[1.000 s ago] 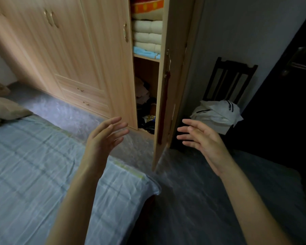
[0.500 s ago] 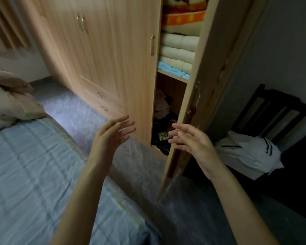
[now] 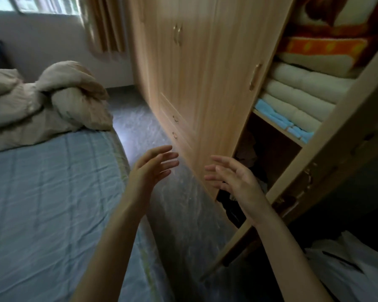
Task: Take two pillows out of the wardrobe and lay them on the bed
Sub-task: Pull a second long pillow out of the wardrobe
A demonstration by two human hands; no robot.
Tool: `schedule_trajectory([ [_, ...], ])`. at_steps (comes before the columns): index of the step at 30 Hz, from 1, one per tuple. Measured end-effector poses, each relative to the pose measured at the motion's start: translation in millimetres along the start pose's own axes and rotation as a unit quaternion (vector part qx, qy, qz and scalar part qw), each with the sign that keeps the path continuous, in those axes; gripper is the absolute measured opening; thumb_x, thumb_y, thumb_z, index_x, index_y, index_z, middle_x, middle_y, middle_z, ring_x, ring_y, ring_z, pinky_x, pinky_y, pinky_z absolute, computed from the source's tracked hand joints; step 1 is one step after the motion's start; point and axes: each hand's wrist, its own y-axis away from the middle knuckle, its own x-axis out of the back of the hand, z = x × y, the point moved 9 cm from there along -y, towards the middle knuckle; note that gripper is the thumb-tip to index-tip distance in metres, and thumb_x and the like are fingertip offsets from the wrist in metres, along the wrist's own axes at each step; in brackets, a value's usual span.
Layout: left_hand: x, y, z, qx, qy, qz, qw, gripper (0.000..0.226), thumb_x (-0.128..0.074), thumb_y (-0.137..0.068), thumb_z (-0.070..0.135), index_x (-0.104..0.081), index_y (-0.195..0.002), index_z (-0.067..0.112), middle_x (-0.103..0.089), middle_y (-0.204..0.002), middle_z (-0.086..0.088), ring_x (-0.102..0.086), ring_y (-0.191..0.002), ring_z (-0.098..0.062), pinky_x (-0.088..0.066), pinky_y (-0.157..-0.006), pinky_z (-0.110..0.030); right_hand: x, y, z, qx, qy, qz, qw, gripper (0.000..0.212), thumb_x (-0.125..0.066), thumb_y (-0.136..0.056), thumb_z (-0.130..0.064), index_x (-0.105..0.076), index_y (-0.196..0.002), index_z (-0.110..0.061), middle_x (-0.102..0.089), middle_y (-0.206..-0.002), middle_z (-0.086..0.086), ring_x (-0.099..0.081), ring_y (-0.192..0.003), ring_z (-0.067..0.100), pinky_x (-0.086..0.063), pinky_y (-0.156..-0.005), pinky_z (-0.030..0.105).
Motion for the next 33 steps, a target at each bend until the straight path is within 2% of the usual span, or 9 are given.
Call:
schedule_trajectory([
  [8,9,-18,-4,-0.035,0.005,0.088,0.995,0.026,-0.041,-0.092,0.012,-0.062,-0.107,0.019,-0.069,-0.106,-0.005,-0.068,-0.096,-0.016,-0.051,-0.077,-0.020,-10,-53,-6,0.034,0.018,-0.108,0.993,0.019,-0.051,-0.092,-0.020,-0.058,-0.104,-0.032,-0.067,-0.099,-0.006,-0.067,-0.088,0.007,-0.055,-0.076,0.020],
  [12,3,-31,-11,-0.034,0.002,0.099,0.995,0.026,-0.041,-0.092,0.012,-0.062,-0.105,0.018,-0.070,-0.104,-0.005,-0.068,-0.094,-0.016,-0.052,-0.073,-0.017,-7,-68,-4,0.030,0.005,-0.114,0.993,0.020,-0.051,-0.091,-0.019,-0.058,-0.106,-0.030,-0.067,-0.101,-0.003,-0.067,-0.088,0.007,-0.055,-0.075,0.019],
  [17,-7,-69,-14,-0.026,-0.006,0.083,0.996,0.025,-0.042,-0.093,0.014,-0.062,-0.105,0.020,-0.069,-0.107,-0.005,-0.067,-0.098,-0.018,-0.049,-0.082,-0.025,-4,-88,4,0.023,-0.038,-0.054,0.998,0.022,-0.051,-0.091,-0.015,-0.060,-0.104,-0.029,-0.067,-0.102,-0.002,-0.067,-0.088,0.008,-0.055,-0.079,0.022],
  [22,-16,-128,-17,-0.016,-0.012,0.020,1.000,0.027,-0.041,-0.093,0.014,-0.061,-0.111,0.013,-0.069,-0.108,-0.008,-0.067,-0.099,-0.019,-0.051,-0.081,-0.023,-2,-116,15,0.003,-0.078,0.019,0.997,0.022,-0.051,-0.090,-0.017,-0.060,-0.108,-0.027,-0.067,-0.104,-0.002,-0.067,-0.091,0.010,-0.053,-0.084,0.027],
  [25,-17,-172,-20,-0.006,-0.021,-0.025,0.999,0.027,-0.041,-0.093,0.013,-0.061,-0.111,0.013,-0.069,-0.108,-0.008,-0.067,-0.099,-0.019,-0.051,-0.084,-0.026,-1,-145,19,-0.001,-0.079,0.062,0.995,0.020,-0.051,-0.091,-0.018,-0.059,-0.106,-0.029,-0.067,-0.102,-0.004,-0.067,-0.088,0.007,-0.053,-0.081,0.023],
  [28,-17,-218,-17,0.003,-0.025,-0.064,0.998,0.026,-0.041,-0.094,0.013,-0.062,-0.107,0.016,-0.070,-0.105,-0.005,-0.067,-0.097,-0.019,-0.051,-0.085,-0.029,5,-177,19,-0.015,-0.061,0.103,0.993,0.024,-0.052,-0.091,-0.020,-0.057,-0.114,-0.026,-0.066,-0.101,-0.009,-0.066,-0.085,0.002,-0.053,-0.071,0.015],
  [33,-27,-284,-19,0.030,-0.034,-0.132,0.990,0.025,-0.042,-0.093,0.016,-0.064,-0.106,0.017,-0.071,-0.104,-0.005,-0.068,-0.098,-0.020,-0.050,-0.090,-0.034,28,-222,11,-0.025,-0.077,0.185,0.979,0.026,-0.050,-0.092,-0.017,-0.057,-0.117,-0.022,-0.067,-0.107,0.001,-0.065,-0.095,0.015,-0.051,-0.082,0.025],
])
